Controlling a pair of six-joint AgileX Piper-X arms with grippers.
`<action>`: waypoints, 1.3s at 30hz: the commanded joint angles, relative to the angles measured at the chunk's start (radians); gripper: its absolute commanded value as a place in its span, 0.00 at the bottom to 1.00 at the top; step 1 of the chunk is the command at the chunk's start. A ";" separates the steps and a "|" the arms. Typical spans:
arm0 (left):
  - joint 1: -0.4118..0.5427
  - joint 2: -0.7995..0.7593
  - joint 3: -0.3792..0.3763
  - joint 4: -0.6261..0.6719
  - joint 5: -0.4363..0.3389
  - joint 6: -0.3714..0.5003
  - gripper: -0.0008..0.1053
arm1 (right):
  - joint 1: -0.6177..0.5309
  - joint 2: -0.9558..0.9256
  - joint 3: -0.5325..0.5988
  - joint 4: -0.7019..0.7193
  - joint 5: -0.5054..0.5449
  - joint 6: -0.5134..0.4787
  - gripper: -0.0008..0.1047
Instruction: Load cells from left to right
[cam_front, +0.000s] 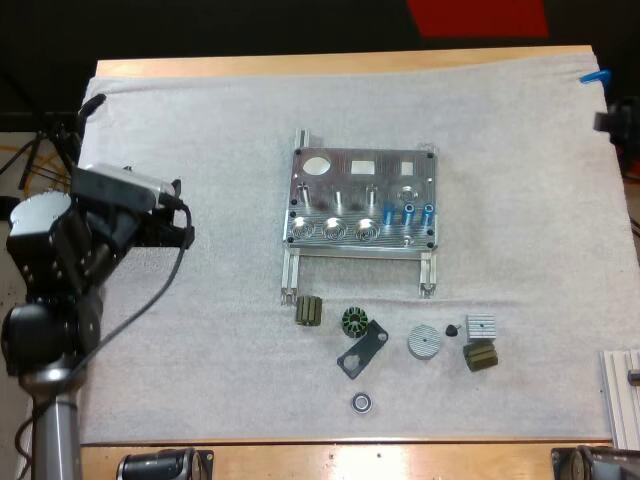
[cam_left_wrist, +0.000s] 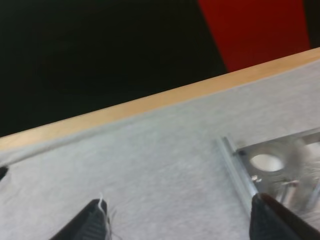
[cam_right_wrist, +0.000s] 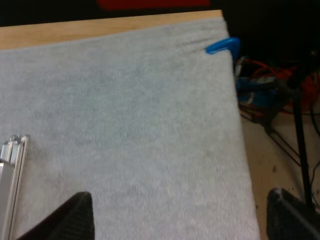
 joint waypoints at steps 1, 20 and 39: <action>-0.016 -0.039 -0.002 0.019 0.027 -0.010 0.56 | 0.000 -0.057 0.030 -0.012 -0.014 -0.005 0.66; -0.113 -0.523 -0.002 0.312 0.021 -0.010 0.56 | 0.190 -0.750 0.473 -0.030 -0.022 -0.002 0.66; -0.113 -1.028 -0.004 0.770 -0.099 -0.056 0.56 | 0.189 -1.407 0.684 -0.006 0.067 0.035 0.66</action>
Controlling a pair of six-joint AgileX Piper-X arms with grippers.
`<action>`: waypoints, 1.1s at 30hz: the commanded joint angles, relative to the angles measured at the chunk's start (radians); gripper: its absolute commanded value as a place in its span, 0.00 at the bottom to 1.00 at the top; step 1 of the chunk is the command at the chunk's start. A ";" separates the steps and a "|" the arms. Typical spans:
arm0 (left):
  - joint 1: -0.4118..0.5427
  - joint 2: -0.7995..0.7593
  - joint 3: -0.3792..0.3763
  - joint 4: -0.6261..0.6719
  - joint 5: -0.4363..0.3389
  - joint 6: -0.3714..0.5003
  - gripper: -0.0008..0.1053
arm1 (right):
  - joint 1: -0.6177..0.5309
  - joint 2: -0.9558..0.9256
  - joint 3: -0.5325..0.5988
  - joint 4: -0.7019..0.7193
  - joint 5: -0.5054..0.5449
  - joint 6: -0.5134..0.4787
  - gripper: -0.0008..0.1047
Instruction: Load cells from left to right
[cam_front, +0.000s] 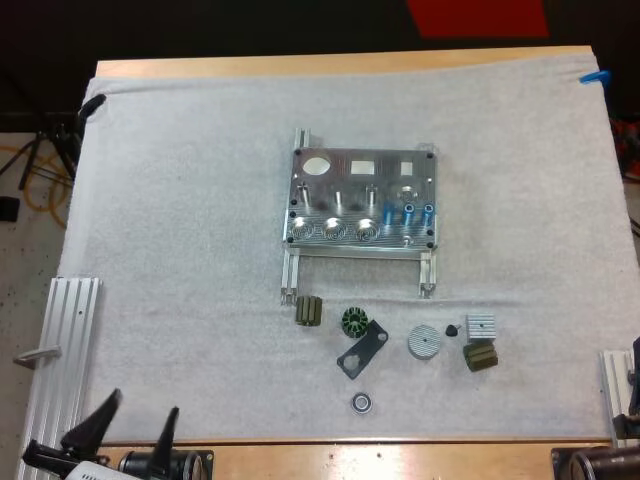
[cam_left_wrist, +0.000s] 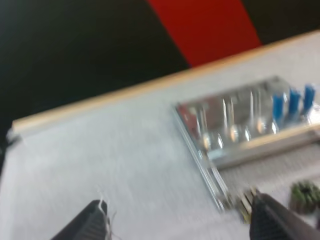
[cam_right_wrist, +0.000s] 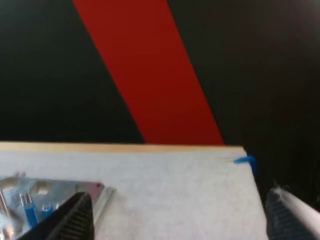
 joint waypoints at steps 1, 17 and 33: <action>-0.004 -0.143 -0.004 0.064 -0.010 -0.029 0.56 | -0.003 -0.029 -0.013 0.035 0.022 0.006 0.66; 0.013 -0.134 0.255 -0.231 -0.056 -0.030 0.56 | -0.003 -0.029 0.129 0.030 -0.102 0.007 0.66; 0.013 -0.132 0.438 -0.343 -0.058 -0.033 0.56 | -0.003 -0.029 0.247 0.039 -0.102 0.007 0.66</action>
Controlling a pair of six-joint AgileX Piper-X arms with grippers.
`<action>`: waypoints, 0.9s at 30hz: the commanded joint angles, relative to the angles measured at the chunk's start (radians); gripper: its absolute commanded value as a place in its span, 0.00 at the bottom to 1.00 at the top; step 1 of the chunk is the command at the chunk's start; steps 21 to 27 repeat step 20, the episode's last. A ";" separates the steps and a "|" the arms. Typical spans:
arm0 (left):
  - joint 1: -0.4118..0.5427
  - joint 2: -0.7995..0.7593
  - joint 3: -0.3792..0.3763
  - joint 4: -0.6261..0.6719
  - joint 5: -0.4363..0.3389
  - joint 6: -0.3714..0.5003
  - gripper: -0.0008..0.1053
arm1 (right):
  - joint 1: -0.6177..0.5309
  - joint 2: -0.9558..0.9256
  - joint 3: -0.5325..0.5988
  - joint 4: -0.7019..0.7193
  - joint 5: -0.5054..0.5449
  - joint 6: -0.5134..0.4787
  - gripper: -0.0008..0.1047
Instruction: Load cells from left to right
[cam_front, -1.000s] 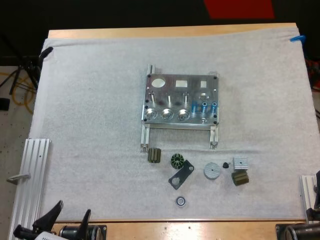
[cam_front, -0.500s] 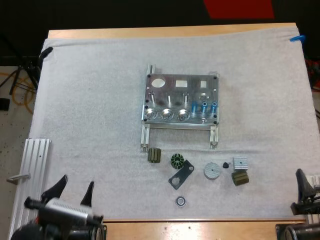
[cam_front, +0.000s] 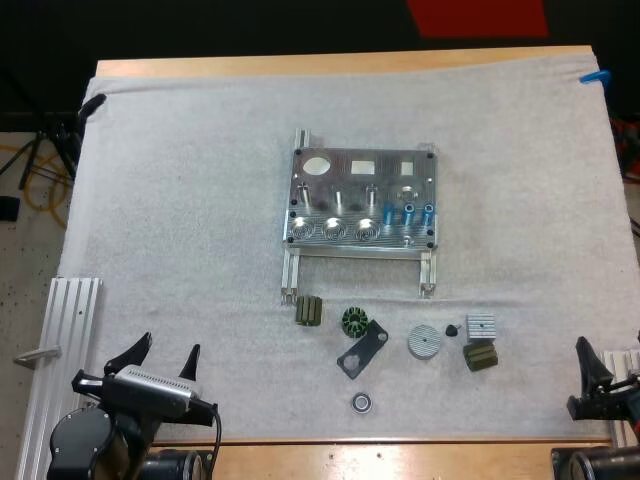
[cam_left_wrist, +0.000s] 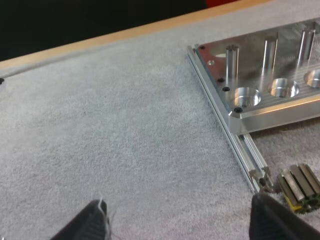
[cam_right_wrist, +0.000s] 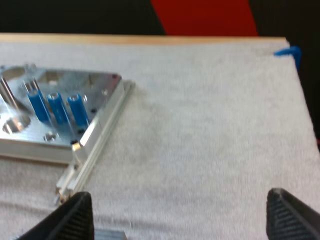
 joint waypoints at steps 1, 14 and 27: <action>0.000 -0.138 -0.006 -0.007 -0.009 -0.011 0.56 | -0.003 -0.032 0.012 0.002 -0.012 -0.001 0.66; 0.000 -0.138 -0.006 -0.008 -0.009 -0.011 0.56 | -0.003 -0.032 0.032 0.001 -0.007 0.014 0.66; 0.000 -0.138 -0.006 -0.008 -0.009 -0.011 0.56 | -0.003 -0.032 0.032 0.003 -0.004 0.014 0.66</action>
